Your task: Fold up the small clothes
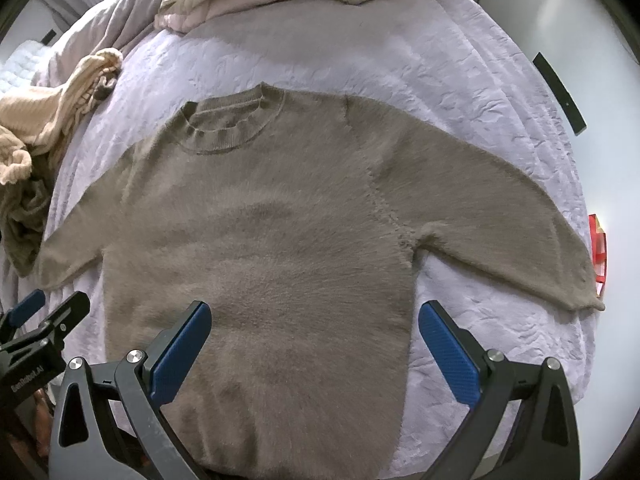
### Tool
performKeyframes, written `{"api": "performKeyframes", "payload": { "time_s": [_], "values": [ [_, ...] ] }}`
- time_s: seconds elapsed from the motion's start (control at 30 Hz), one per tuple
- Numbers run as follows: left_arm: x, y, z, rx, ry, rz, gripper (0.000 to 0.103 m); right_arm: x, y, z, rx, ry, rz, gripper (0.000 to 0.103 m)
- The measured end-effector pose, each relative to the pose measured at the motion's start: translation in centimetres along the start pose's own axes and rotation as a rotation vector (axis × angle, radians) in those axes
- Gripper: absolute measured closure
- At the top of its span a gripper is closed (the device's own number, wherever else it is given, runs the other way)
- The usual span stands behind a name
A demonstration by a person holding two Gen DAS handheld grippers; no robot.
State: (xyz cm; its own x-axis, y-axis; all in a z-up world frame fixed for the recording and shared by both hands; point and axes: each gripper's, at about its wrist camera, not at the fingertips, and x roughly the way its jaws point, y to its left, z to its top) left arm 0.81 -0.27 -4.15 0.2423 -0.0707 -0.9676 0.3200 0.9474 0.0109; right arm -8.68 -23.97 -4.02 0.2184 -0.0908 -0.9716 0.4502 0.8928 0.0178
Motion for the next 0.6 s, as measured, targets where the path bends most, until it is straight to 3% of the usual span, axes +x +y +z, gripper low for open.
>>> {"api": "performKeyframes", "payload": {
  "time_s": [0.6],
  "values": [
    [3.9, 3.1, 0.6, -0.064, 0.015, 0.011, 0.0, 3.6, 1.9, 0.7, -0.024, 0.019, 0.004, 0.0]
  ]
}}
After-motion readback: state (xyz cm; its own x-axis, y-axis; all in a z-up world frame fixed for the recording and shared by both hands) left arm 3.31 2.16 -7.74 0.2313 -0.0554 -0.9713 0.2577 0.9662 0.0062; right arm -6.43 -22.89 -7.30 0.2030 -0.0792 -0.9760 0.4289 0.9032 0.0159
